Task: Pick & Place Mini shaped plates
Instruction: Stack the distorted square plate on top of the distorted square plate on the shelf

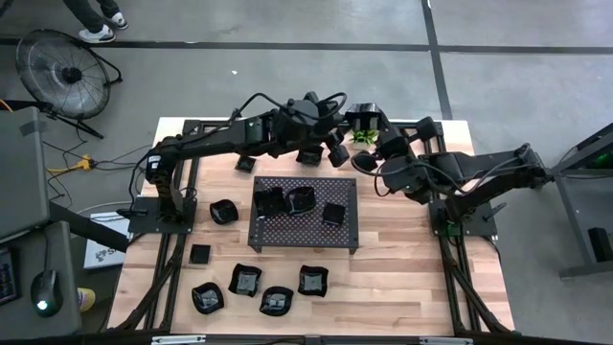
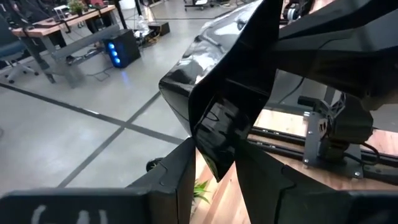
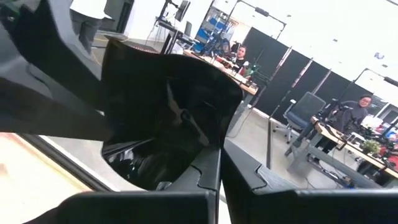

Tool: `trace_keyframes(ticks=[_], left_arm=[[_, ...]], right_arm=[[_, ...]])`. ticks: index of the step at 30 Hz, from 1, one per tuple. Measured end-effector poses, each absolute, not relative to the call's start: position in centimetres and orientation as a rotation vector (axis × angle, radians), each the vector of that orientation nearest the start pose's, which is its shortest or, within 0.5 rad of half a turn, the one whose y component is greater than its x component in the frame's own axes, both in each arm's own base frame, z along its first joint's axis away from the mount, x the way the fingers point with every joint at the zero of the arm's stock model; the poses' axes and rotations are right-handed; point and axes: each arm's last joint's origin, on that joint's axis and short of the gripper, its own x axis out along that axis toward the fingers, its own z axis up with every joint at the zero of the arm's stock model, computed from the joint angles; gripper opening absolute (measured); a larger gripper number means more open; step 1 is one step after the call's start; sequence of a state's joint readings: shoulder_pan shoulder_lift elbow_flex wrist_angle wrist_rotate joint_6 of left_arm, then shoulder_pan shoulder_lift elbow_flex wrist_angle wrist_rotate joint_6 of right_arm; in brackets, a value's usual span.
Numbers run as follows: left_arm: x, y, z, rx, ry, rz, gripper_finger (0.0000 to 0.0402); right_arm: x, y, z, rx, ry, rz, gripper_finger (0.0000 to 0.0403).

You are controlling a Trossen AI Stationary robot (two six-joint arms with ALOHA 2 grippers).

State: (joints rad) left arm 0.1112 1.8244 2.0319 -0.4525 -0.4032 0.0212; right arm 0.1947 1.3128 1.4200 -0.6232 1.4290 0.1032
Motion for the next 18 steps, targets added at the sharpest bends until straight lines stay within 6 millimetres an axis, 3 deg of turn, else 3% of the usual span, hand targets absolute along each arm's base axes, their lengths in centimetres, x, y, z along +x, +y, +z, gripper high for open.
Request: trace_keyframes(ticks=[10,18], left_arm=[[40.15,5.66,44.62,0.055,0.242,0.515,0.0101],[40.14,5.68,44.62,0.055,0.241,0.518,0.0036]], right_arm=[[25.41,2.11,40.93,-0.295,0.314,-1.191,0.0011],[25.43,2.11,40.92,-0.294,0.315,-1.185,0.0012]])
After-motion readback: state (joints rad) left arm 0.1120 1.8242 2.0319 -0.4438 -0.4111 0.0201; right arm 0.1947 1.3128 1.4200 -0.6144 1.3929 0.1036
